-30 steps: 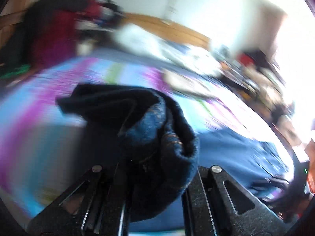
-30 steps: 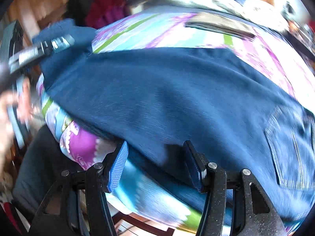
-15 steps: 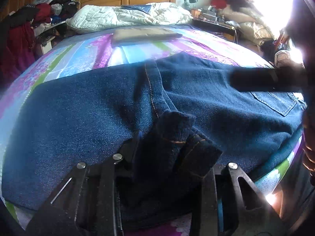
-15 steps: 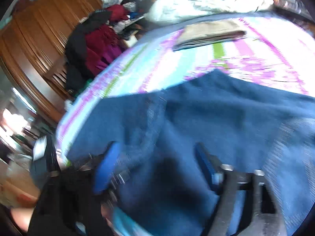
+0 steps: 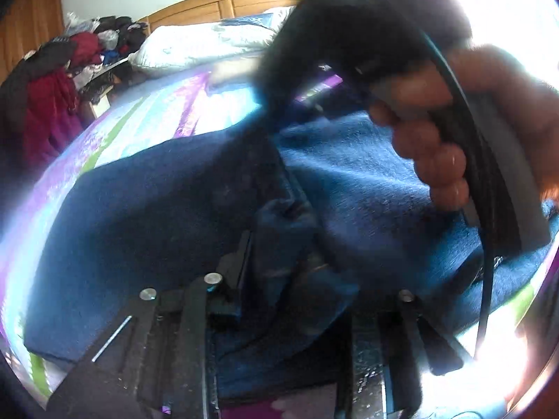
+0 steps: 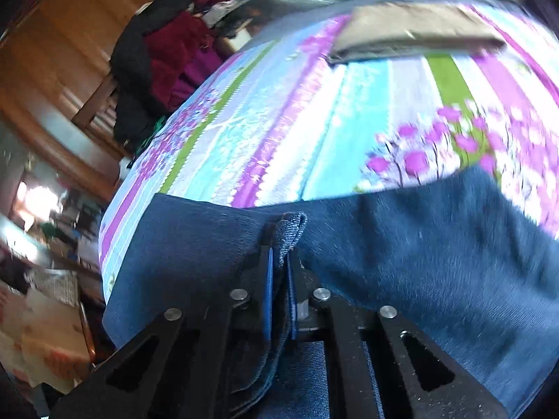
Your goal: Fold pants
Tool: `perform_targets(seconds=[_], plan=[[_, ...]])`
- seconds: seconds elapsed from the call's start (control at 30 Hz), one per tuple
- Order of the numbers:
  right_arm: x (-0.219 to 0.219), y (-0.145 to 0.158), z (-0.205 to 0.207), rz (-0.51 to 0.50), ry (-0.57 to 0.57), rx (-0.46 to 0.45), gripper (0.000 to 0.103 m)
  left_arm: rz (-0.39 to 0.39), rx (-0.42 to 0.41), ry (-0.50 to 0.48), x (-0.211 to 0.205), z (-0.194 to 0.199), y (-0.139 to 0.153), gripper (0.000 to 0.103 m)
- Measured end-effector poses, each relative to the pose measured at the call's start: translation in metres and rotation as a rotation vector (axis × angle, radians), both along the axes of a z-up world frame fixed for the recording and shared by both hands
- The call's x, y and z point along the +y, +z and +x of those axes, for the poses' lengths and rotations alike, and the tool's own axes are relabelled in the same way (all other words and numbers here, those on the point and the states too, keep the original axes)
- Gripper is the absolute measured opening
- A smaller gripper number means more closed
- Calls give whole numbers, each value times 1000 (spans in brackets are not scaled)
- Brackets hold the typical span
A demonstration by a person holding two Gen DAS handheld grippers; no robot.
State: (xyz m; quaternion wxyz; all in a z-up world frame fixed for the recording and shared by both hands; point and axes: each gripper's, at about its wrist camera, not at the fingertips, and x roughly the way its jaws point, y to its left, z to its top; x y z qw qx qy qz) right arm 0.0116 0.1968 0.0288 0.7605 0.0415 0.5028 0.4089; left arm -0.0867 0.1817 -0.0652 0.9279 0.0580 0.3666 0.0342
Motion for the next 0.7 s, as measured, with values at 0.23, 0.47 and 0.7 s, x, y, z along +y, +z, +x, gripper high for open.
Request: perform_targets(seconds=[0.23,0.47,0.7], plan=[[-20,15,1,-44,-37,-47,11,-15,-19,3,-18,4,20,20],[-55,19,3,-120,-145,-131,38,90,3,-187,-72,-38,7,76],[-42,62,-8,31,11,-166,34,12,-187,-382,-67,-97,37,83]])
